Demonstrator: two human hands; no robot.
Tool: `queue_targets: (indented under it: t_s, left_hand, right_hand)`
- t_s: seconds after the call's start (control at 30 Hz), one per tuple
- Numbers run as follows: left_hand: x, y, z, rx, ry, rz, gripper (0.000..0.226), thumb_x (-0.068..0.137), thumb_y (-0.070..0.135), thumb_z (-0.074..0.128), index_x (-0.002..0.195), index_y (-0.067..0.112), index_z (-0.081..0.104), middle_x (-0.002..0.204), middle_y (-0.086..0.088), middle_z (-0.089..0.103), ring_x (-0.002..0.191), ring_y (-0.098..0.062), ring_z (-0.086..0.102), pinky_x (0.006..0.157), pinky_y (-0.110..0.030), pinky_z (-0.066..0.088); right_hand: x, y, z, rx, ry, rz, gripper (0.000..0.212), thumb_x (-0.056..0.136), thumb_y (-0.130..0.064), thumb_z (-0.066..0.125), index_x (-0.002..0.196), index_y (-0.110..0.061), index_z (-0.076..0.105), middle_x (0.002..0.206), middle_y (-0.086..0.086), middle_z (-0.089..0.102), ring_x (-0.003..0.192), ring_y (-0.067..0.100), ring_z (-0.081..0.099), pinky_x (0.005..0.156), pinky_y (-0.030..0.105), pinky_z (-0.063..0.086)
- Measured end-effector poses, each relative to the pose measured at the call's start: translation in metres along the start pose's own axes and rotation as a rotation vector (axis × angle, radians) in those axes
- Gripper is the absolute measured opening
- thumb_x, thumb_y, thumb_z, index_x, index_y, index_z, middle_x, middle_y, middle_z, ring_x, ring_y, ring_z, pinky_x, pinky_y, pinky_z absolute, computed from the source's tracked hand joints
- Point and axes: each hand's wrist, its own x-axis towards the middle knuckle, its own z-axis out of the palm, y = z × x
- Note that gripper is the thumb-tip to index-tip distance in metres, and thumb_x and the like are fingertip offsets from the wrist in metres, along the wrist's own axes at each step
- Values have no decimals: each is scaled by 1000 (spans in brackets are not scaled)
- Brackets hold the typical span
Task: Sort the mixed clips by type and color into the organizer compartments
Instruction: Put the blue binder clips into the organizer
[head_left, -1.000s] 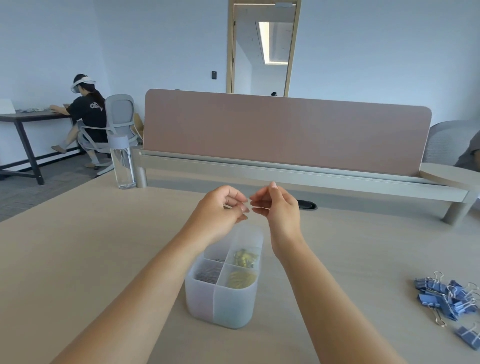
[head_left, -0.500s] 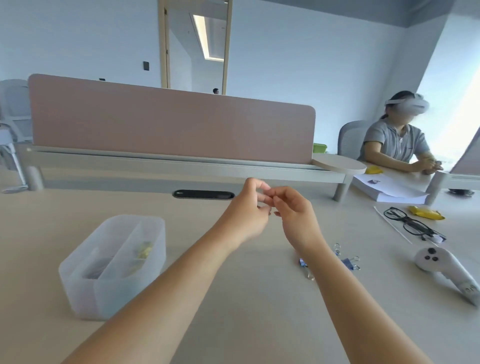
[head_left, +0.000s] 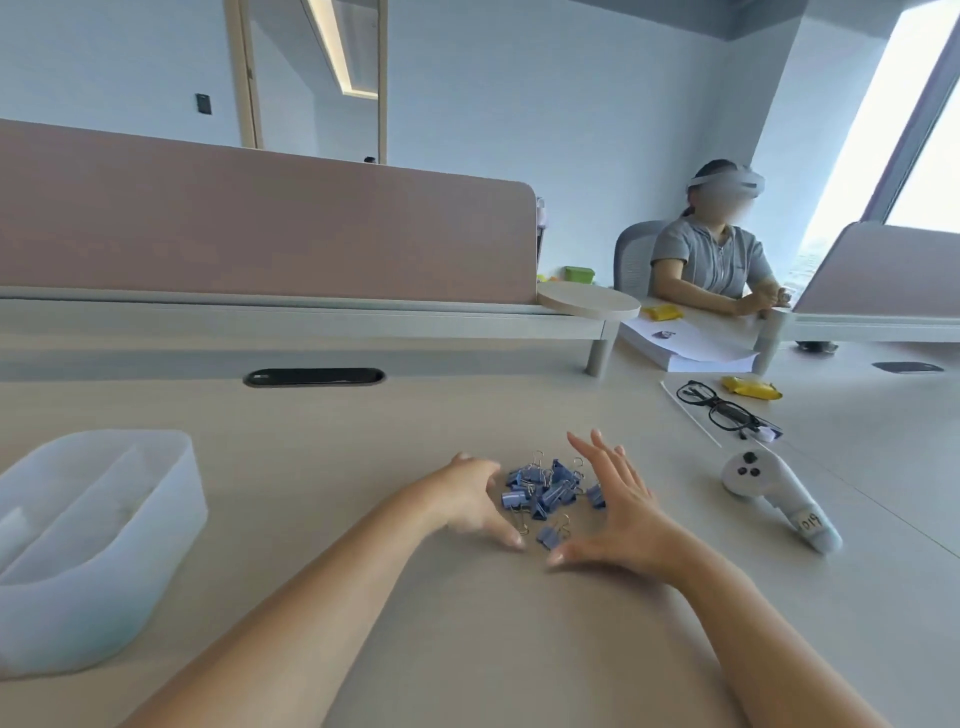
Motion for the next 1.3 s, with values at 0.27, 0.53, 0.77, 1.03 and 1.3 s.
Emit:
queue_targets:
  t_s: [0.27,0.53,0.77,1.03,1.3]
  left_hand:
    - [23,4,-6,50,-35,-8,76,75,28,83,140,16,45,142,0,48,126,-21,49,104,-30,40]
    - [33,-4,-9,-4,-7,25,60,78,18,79,133,17,55,129,3,61,116,-18,58,103,-32,43]
    - [31,-16,-4,-236,82,26,46,77,4,68,117,25,66,105,2,71,90,-16,63,82,-27,49]
    - [12,-33,-2,-446,230,-21,39,78,-5,55,106,19,68,100,-4,72,96,-22,67,79,-33,55]
    - [-11,-39,-9,-726,227,7,35,86,-1,49,105,18,71,101,-3,74,102,-15,66,96,-29,47]
  right_hand:
    - [24,-10,12,73,-44,-75,137,39,-77,79,147,-54,-1,156,-22,-24,147,9,-15,121,42,9]
    - [40,-20,22,89,-42,-94,135,40,-73,82,150,-47,7,155,-24,-23,149,11,-5,118,38,14]
    - [46,-38,33,97,26,-66,113,50,-63,85,145,-33,31,144,-12,33,134,10,31,107,26,31]
    - [46,-73,60,163,127,-129,68,68,-47,77,128,-37,47,116,-11,51,111,13,46,90,26,40]
    - [45,-86,75,138,248,-106,60,61,-71,44,105,-33,55,96,-12,57,95,14,49,86,30,41]
